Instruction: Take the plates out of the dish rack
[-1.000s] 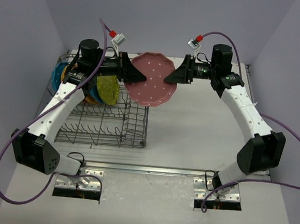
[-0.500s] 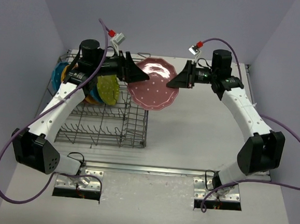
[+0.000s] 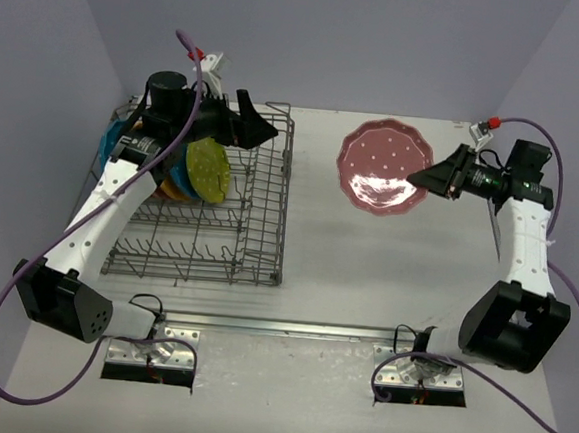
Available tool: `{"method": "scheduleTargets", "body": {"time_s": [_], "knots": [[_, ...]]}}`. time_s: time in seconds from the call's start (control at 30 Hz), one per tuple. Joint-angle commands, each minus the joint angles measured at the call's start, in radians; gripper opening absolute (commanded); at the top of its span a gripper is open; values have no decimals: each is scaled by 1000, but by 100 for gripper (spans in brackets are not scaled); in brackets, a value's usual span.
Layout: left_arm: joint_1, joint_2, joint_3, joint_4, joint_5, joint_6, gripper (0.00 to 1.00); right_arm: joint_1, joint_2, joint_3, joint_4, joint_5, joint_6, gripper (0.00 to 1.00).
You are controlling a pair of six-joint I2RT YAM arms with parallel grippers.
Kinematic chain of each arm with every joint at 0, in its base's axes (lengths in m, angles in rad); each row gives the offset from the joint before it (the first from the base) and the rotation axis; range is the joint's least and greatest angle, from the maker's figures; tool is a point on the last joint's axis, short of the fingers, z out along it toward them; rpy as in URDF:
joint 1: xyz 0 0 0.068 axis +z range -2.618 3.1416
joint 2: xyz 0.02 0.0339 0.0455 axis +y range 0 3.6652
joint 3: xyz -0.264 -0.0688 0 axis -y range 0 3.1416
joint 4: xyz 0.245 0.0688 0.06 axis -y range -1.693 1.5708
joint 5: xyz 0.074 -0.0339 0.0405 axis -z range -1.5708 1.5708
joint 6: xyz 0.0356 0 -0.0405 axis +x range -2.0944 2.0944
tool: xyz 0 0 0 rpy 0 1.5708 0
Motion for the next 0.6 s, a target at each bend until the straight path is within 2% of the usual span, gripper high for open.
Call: {"method": "scheduleTargets", "body": {"time_s": [0.0,0.2,0.57], "knots": [[4,-16,95,-84,-175,107,100,12,67,37,-384,104,-421,0],[6,-29,106,-119,-240,150,100,49,189,10,-429,262,-530,0],[15,-53,70,-111,-228,141,100,218,316,31,-373,417,-532,0]]}}
